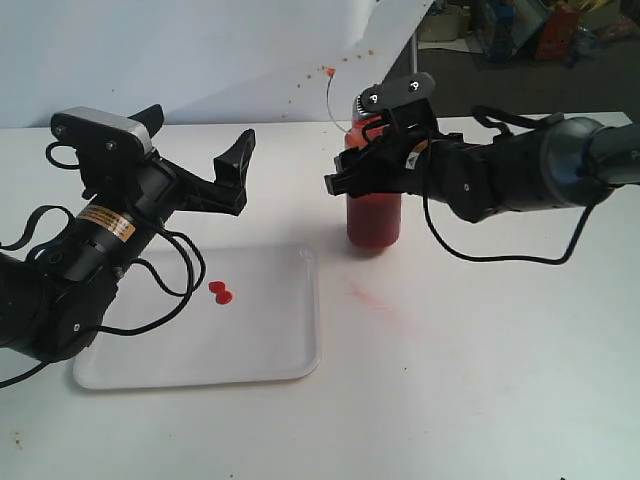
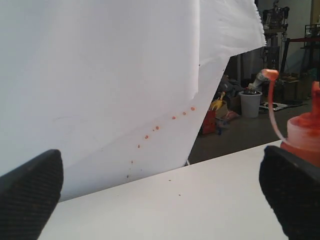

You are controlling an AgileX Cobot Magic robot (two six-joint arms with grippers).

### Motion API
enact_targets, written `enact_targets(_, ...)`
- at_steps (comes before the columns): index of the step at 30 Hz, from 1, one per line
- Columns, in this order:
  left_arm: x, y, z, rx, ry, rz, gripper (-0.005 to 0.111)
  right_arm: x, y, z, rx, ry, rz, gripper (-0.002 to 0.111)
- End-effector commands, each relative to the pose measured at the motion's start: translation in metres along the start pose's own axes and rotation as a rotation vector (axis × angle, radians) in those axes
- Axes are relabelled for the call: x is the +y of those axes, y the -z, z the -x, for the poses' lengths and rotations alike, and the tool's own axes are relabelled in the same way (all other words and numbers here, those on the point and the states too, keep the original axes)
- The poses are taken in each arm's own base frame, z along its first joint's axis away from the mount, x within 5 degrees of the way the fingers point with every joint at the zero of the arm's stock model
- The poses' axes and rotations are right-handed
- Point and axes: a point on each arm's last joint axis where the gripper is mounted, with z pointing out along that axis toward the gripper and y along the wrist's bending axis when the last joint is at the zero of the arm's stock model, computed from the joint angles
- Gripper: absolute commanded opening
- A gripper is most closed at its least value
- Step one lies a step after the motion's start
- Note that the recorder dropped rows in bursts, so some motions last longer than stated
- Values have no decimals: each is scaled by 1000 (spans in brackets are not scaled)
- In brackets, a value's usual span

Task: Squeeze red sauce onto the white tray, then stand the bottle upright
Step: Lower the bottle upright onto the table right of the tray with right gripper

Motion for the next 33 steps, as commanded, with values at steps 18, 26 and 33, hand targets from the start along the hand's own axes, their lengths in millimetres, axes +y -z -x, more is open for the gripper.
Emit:
enact_targets(18, 2, -1, 1, -16, -5, 11, 105, 1, 75, -59, -133, 6, -4, 0)
enact_targets(26, 2, -1, 1, -16, -5, 11, 105, 1, 75, -58, -140, 6, -5, 0)
enact_targets(33, 2, -1, 1, -16, -5, 11, 105, 1, 75, -54, -181, 6, -7, 12)
